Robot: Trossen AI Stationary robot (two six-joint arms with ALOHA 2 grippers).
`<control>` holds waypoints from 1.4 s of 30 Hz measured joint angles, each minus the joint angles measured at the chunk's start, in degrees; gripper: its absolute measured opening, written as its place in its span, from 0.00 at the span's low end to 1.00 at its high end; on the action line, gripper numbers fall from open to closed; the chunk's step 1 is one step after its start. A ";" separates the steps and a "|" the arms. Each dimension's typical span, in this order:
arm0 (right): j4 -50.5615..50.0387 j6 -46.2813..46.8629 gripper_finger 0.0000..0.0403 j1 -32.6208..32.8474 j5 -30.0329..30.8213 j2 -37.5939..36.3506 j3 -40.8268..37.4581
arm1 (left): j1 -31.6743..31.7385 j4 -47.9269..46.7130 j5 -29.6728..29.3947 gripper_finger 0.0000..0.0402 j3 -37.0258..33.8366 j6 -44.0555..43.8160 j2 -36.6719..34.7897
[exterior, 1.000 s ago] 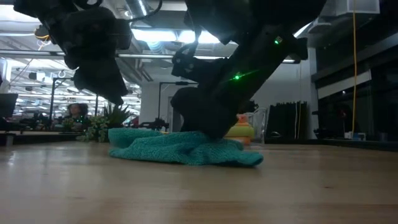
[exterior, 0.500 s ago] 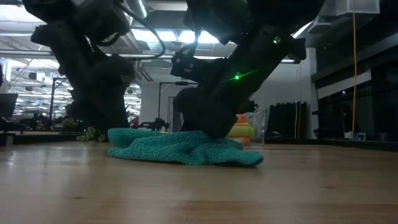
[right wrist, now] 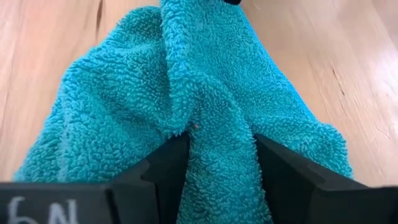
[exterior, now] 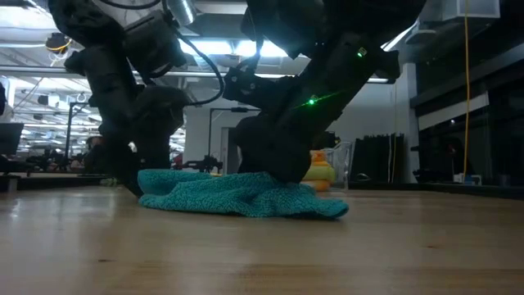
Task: Fold microfiber towels
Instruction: Fold the blue microfiber cloth
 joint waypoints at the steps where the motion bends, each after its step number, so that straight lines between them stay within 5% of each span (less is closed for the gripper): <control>1: 0.02 0.02 0.46 0.02 0.00 0.00 0.00 | 0.24 0.05 0.56 0.63 -0.02 -0.84 0.04; 14: 0.46 1.49 0.46 0.06 -0.02 0.00 0.00 | 2.92 0.47 13.44 0.58 -0.17 -4.99 0.31; 27: 2.69 1.39 0.46 0.15 -0.66 0.07 0.00 | 2.20 0.76 11.16 0.54 -0.28 -3.88 0.31; 35: 2.75 1.31 0.46 0.13 -0.57 0.07 0.00 | 0.80 0.39 8.50 0.39 -0.33 -0.65 0.31; 42: 2.90 1.31 0.46 0.13 -0.46 0.07 -0.02 | -0.83 0.31 5.89 0.12 -0.42 6.89 0.35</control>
